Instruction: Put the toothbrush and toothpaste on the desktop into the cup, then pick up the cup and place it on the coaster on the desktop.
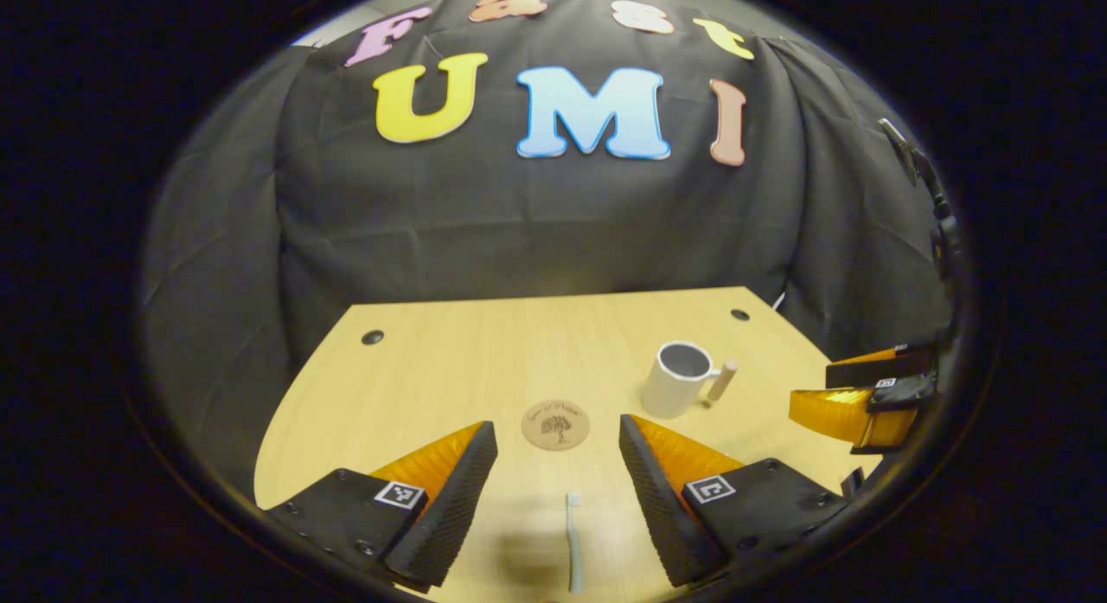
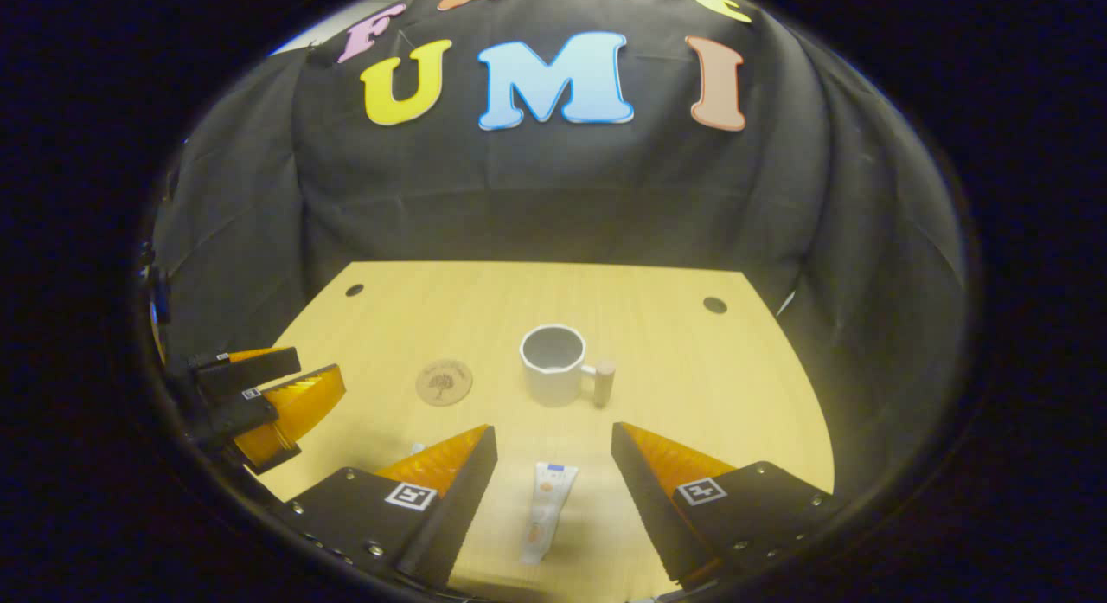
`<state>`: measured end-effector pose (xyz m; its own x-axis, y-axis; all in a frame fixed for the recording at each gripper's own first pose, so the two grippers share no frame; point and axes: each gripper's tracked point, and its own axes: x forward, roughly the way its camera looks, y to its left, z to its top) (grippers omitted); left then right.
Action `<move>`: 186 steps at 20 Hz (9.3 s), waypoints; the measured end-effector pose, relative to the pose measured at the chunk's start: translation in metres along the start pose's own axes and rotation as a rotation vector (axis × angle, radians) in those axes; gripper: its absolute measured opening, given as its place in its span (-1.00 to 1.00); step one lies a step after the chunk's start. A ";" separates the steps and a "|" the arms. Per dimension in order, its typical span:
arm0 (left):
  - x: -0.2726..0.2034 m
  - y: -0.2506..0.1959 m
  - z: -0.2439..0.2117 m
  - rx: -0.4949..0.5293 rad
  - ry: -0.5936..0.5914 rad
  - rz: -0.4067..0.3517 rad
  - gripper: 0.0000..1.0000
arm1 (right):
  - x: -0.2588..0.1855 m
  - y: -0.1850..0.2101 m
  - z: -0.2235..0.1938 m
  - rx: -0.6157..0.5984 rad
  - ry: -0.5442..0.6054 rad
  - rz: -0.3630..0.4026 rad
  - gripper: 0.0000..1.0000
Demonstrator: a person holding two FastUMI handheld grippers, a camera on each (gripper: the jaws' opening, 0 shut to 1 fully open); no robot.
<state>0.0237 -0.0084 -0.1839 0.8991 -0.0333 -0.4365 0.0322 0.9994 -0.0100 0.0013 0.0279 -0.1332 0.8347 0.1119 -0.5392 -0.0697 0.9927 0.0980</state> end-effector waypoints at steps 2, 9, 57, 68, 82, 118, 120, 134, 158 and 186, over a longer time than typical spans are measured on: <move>0.014 0.003 -0.024 -0.001 0.100 0.001 0.86 | 0.013 0.001 -0.018 0.016 0.069 0.011 0.71; 0.052 0.015 -0.109 0.016 0.368 -0.063 0.91 | 0.047 -0.001 -0.086 0.065 0.339 0.025 0.75; 0.095 0.066 -0.134 -0.075 0.349 0.005 -0.84 | 0.076 -0.014 -0.120 0.250 0.463 -0.010 -0.64; 0.068 0.085 -0.056 -0.120 0.145 -0.002 -0.85 | 0.082 -0.004 -0.017 0.191 0.180 0.039 -0.64; 0.035 0.113 -0.007 -0.142 0.059 0.040 -0.84 | 0.131 -0.004 0.118 0.275 -0.047 0.086 -0.65; 0.014 0.119 0.016 -0.197 0.024 0.033 -0.85 | 0.148 0.005 0.082 0.170 -0.098 0.020 -0.09; 0.013 0.116 0.018 -0.194 0.015 0.029 -0.85 | 0.139 0.002 0.085 0.161 -0.114 0.017 -0.05; 0.025 0.033 0.069 -0.067 -0.101 -0.123 -0.85 | 0.061 -0.056 0.087 0.260 -0.227 -0.033 -0.05; 0.135 -0.158 0.136 0.191 -0.251 -0.402 -0.85 | 0.016 -0.167 0.003 0.499 -0.128 -0.161 -0.05; 0.156 -0.155 0.127 0.160 -0.358 -0.288 -0.87 | 0.042 -0.173 -0.038 0.494 0.039 -0.141 -0.05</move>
<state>0.2148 -0.1691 -0.1362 0.9366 -0.3360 -0.0994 0.3432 0.9370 0.0658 0.0278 -0.1369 -0.2049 0.7957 -0.0110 -0.6056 0.3164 0.8601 0.4002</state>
